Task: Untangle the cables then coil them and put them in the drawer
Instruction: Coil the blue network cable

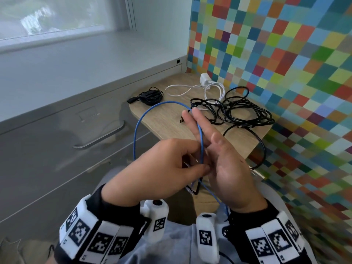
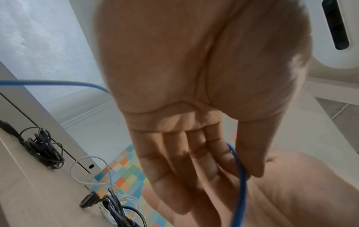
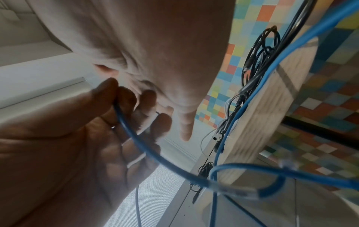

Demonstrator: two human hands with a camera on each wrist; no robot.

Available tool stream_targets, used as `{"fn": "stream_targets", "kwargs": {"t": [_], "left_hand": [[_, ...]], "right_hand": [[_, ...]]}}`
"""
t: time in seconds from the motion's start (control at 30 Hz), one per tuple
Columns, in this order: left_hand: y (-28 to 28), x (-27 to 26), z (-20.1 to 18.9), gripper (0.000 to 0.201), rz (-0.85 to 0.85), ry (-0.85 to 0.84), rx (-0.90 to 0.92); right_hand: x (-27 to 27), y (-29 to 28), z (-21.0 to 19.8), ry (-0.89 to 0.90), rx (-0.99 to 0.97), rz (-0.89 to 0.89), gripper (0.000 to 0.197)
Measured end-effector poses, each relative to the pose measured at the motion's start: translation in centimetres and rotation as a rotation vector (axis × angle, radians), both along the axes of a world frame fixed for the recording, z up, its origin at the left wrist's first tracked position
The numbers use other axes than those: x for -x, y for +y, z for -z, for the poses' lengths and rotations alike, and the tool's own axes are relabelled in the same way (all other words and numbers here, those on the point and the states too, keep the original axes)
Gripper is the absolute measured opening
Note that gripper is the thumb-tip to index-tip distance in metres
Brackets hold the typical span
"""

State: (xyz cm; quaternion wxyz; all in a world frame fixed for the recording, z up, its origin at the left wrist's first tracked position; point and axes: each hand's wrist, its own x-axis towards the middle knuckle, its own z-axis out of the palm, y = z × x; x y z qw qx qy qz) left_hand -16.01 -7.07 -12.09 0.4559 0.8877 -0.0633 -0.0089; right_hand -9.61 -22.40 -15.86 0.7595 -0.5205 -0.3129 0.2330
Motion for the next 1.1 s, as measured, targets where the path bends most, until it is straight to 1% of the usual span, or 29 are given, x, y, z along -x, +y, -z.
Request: {"fn": "stream_targets", "kwargs": {"t": [0.03, 0.1, 0.17, 0.2, 0.27, 0.3, 0.37, 0.43, 0.5, 0.53, 0.6, 0.7, 0.77, 0.8, 0.87, 0.97, 1.03, 1.1], "left_hand": [[0.2, 0.1, -0.1, 0.009, 0.024, 0.001, 0.055], [0.7, 0.4, -0.5, 0.009, 0.032, -0.005, 0.172], [1.8, 0.5, -0.9, 0.014, -0.048, -0.057, 0.171], [2.5, 0.5, -1.0, 0.016, -0.102, -0.103, 0.124], [4.0, 0.7, -1.4, 0.018, -0.202, -0.23, 0.06], [4.6, 0.9, -1.6, 0.019, -0.263, -0.301, 0.07], [5.8, 1.3, -2.2, 0.022, -0.4, -0.434, 0.144], [6.7, 1.8, -2.8, 0.025, -0.514, -0.538, 0.271], [7.3, 2.1, -3.2, 0.026, -0.587, -0.6, 0.377], [7.4, 2.1, -3.3, 0.026, -0.599, -0.611, 0.411], [7.1, 2.0, -3.2, 0.026, -0.593, -0.616, 0.433], [6.0, 1.7, -2.6, 0.024, -0.554, -0.58, 0.373], [5.5, 1.5, -2.3, 0.024, -0.543, -0.559, 0.401], [5.4, 1.4, -2.2, 0.024, -0.562, -0.566, 0.425], [5.7, 1.3, -2.2, 0.025, -0.625, -0.599, 0.447], [6.4, 1.3, -2.2, 0.026, -0.686, -0.622, 0.4], [6.6, 1.4, -2.2, 0.026, -0.7, -0.634, 0.376], [6.5, 1.4, -2.3, 0.026, -0.729, -0.657, 0.375]], "right_hand": [[-0.1, -0.1, 0.0, -0.021, 0.024, 0.03, 0.059], [-0.5, -0.2, 0.0, -0.112, 0.126, 0.152, 0.039], [-0.9, -0.3, 0.0, -0.202, 0.21, 0.28, 0.017], [-1.0, -0.5, 0.1, -0.24, 0.245, 0.315, 0.012], [-1.2, -0.5, 0.5, -0.338, 0.333, 0.38, 0.007], [-1.2, -0.4, 0.7, -0.387, 0.389, 0.417, 0.005], [-1.2, -0.2, 1.1, -0.442, 0.478, 0.445, 0.013], [-1.1, 0.0, 1.2, -0.38, 0.469, 0.34, 0.016], [-0.9, 0.2, 1.2, -0.249, 0.419, 0.135, 0.013], [-0.7, 0.4, 1.3, -0.223, 0.443, 0.056, 0.014], [-0.4, 0.8, 1.6, -0.222, 0.535, -0.044, 0.02], [-0.5, 0.9, 2.2, -0.231, 0.703, -0.098, 0.019], [-0.8, 0.5, 2.6, -0.29, 0.822, -0.099, 0.014], [-0.9, 0.2, 2.7, -0.313, 0.868, -0.101, 0.014], [-0.9, -0.1, 2.7, -0.285, 0.886, -0.139, 0.019], [-0.5, -0.3, 2.0, -0.212, 0.866, -0.234, 0.03], [-0.4, -0.1, 1.5, -0.25, 0.916, -0.298, 0.037], [0.1, 0.5, 1.1, -0.343, 1.024, -0.385, 0.042]]}}
